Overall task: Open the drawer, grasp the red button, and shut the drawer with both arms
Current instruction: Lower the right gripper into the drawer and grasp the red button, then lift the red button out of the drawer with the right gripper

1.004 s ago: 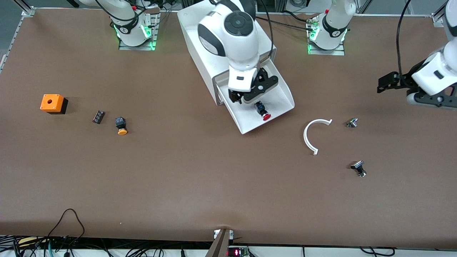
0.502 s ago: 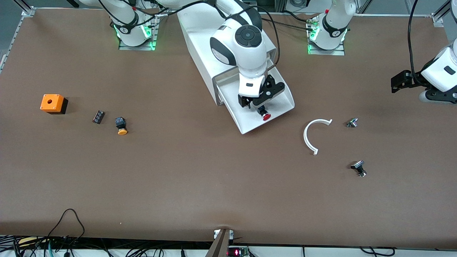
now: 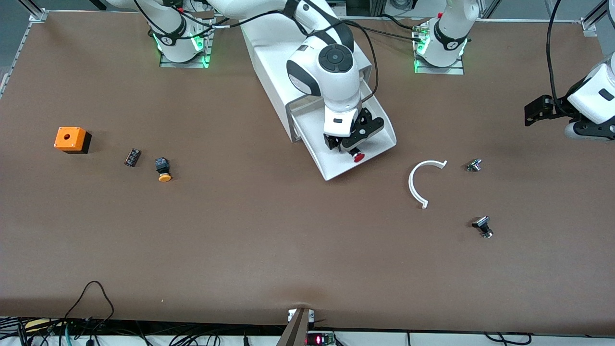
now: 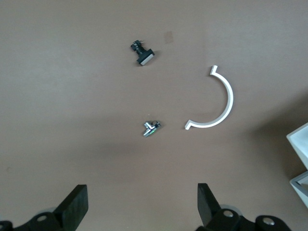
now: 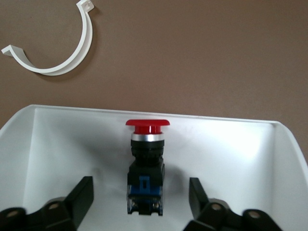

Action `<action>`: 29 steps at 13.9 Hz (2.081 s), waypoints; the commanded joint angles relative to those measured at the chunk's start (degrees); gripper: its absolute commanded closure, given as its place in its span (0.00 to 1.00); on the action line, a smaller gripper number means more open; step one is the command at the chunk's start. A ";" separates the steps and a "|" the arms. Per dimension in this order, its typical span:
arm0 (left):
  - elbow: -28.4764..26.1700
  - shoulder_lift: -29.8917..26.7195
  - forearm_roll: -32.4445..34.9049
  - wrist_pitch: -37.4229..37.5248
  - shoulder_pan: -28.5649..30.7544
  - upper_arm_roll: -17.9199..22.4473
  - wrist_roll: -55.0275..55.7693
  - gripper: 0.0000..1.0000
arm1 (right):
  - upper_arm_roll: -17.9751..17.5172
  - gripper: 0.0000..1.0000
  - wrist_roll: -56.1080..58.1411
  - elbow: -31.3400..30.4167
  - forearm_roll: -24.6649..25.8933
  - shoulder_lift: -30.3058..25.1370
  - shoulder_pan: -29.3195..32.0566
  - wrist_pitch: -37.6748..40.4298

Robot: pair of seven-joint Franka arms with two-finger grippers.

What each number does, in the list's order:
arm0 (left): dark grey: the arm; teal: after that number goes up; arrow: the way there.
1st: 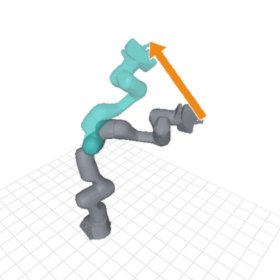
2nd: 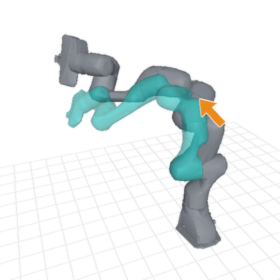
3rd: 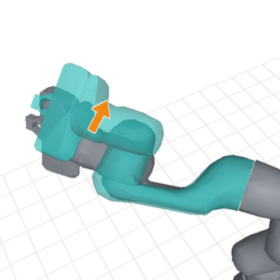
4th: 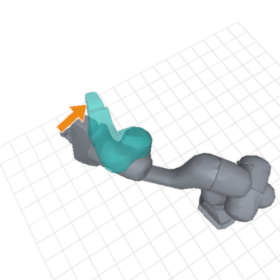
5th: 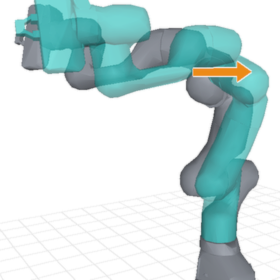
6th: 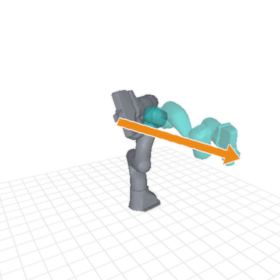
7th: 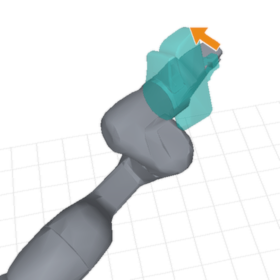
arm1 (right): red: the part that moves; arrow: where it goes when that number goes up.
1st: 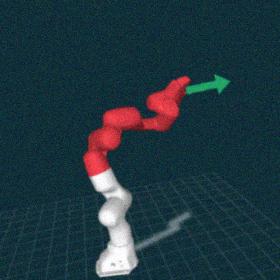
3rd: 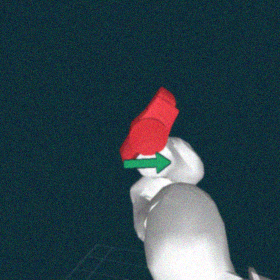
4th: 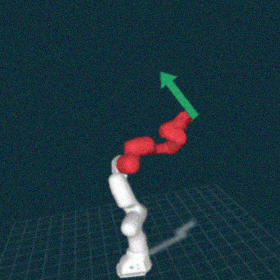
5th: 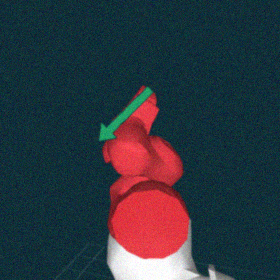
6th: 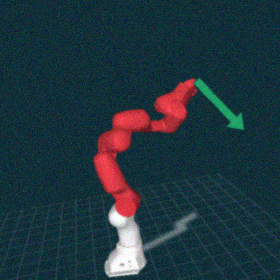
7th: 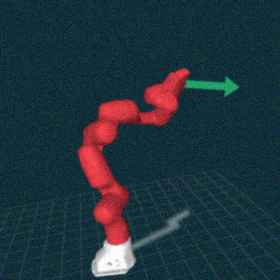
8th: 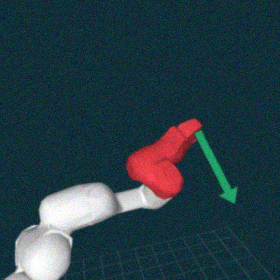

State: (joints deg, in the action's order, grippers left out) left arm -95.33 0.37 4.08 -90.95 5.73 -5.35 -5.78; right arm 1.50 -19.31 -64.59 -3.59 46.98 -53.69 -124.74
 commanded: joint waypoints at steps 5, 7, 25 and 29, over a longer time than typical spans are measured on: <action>1.72 1.30 -1.44 0.25 -0.02 0.26 0.16 0.00 | 0.78 0.78 3.13 2.19 0.25 2.24 -0.36 -1.30; 1.90 1.39 -1.53 0.25 -0.02 0.26 0.25 0.00 | 0.78 0.78 3.14 2.28 0.07 1.81 -0.28 0.28; 1.90 1.56 -3.20 0.34 -0.02 0.26 0.16 0.00 | 4.10 0.79 25.26 8.64 -0.72 -10.67 20.37 32.89; 1.63 2.70 -3.38 0.08 -0.02 0.34 -1.15 0.00 | 12.45 0.82 33.86 -7.86 -1.24 -15.93 20.82 23.53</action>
State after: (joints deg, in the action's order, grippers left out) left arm -95.08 1.42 1.49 -91.04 5.75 -5.30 -5.83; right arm 10.65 10.40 -59.93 -3.82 37.32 -31.97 -95.36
